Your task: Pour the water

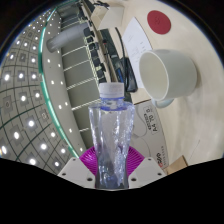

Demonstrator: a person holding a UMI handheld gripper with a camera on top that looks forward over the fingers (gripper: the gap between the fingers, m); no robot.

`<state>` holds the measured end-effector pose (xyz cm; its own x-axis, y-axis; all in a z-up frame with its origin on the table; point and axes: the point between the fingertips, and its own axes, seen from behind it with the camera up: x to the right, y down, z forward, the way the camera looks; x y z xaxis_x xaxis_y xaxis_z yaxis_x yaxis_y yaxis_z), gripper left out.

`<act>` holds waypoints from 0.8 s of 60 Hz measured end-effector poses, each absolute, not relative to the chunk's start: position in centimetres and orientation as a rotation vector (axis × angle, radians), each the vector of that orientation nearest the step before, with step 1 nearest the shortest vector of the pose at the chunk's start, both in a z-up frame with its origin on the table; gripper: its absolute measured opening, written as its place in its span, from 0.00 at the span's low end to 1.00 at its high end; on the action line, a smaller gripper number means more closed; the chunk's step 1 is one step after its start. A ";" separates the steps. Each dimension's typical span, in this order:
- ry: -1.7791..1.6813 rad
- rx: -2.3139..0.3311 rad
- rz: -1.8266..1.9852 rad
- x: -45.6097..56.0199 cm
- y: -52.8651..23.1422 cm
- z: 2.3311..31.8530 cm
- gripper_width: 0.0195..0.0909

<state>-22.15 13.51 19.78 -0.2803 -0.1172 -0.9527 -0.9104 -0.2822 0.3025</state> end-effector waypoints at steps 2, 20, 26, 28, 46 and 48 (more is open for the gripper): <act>1.368 -1.293 1.673 -22.1 13.8 19.6 0.18; 1.495 -1.231 1.780 -21.5 13.9 17.9 0.18; 1.373 -1.362 1.673 -21.5 13.2 18.9 0.18; 1.306 -1.404 1.633 -21.7 13.4 19.5 0.18; 0.665 -1.625 1.052 -12.7 13.1 29.6 0.18; 0.603 -1.634 0.964 -11.0 13.1 30.8 0.18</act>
<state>-11.00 13.08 30.77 0.5410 0.0922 -0.8359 -0.7921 -0.2781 -0.5433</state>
